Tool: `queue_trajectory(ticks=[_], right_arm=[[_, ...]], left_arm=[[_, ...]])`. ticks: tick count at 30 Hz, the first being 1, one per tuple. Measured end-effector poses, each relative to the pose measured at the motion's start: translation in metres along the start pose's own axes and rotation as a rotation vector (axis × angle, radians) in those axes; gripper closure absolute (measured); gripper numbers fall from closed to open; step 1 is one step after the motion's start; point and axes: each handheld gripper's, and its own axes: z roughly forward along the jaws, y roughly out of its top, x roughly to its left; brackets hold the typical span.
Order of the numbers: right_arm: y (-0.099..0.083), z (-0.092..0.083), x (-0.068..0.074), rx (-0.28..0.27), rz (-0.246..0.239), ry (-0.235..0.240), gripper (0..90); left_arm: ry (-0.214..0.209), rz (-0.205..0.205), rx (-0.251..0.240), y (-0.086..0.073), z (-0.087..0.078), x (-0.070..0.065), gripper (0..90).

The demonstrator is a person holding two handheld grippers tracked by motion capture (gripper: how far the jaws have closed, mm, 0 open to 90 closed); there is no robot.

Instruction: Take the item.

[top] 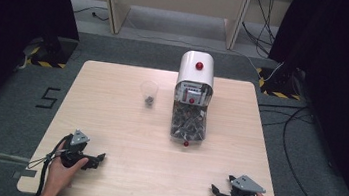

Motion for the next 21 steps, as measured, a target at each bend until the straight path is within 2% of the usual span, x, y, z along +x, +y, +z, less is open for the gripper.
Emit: queue_trajectory(ticks=[8, 13, 21], right_arm=[[-0.007, -0.005, 0.0, -0.016, 0.003, -0.015, 23.7], [-0.014, -0.008, 0.0, -0.039, 0.004, -0.013, 19.5], [-0.017, -0.008, 0.0, -0.062, 0.002, -0.01, 18.4]], left_arm=[[0.0, 0.001, 0.001, 0.0, 0.0, 0.0, 0.0], [0.0, 0.0, 0.0, 0.0, 0.0, 0.0, 0.0], [0.0, 0.0, 0.0, 0.0, 0.0, 0.0, 0.0]])
